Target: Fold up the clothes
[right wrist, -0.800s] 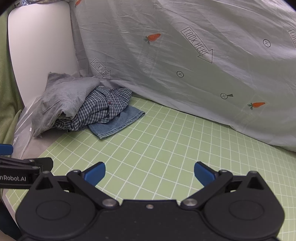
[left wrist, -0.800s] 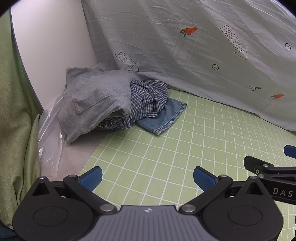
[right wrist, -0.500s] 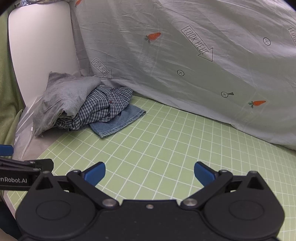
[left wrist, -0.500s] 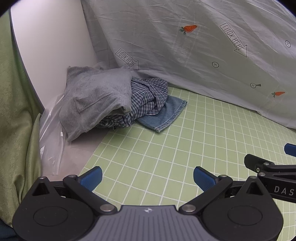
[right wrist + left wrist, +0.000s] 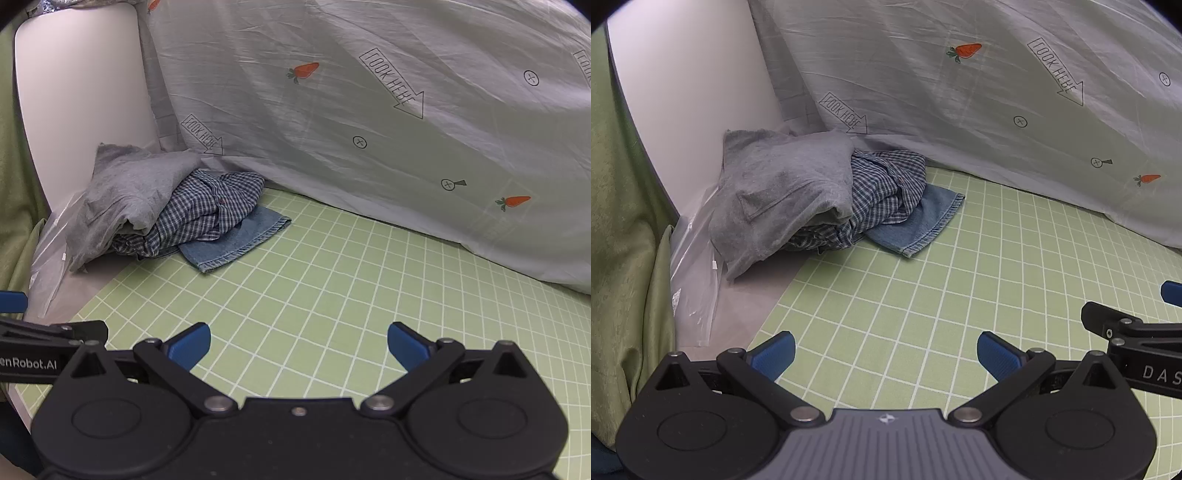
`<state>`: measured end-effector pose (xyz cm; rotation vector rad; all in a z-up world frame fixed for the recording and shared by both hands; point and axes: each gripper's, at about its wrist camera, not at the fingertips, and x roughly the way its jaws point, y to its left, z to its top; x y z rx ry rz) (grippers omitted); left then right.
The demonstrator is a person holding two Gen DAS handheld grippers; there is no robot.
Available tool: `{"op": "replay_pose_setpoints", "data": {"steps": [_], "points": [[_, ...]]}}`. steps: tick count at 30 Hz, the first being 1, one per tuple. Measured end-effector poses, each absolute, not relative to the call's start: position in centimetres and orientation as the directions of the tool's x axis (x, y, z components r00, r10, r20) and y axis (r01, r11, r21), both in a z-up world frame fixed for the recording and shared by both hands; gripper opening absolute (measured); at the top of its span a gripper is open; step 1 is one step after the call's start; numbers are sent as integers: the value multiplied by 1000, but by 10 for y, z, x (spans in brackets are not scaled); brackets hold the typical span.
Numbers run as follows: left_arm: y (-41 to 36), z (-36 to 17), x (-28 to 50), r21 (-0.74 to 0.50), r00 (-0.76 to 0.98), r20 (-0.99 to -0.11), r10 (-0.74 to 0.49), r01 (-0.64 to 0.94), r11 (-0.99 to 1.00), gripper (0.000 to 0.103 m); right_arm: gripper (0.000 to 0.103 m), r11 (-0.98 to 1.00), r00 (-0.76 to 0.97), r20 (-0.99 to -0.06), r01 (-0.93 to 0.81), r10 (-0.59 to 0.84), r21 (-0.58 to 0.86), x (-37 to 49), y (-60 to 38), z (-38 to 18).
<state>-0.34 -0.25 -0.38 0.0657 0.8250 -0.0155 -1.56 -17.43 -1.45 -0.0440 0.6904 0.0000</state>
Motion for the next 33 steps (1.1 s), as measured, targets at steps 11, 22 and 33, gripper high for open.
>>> {"op": "replay_pose_setpoints", "data": {"steps": [11,22,33], "points": [[-3,-4,0,61,674,-738,16,43,997,103,103,999,769,-639,-12,-16,-39,-13,-176,-14],[-4,-5,2,61,668,-744,13,50,997,103,103,999,766,-643,-17,-12,-39,-13,-176,-15],[-6,-8,3,60,656,-754,10,54,997,103,103,999,758,-653,-23,-6,-36,-12,-173,-15]]}}
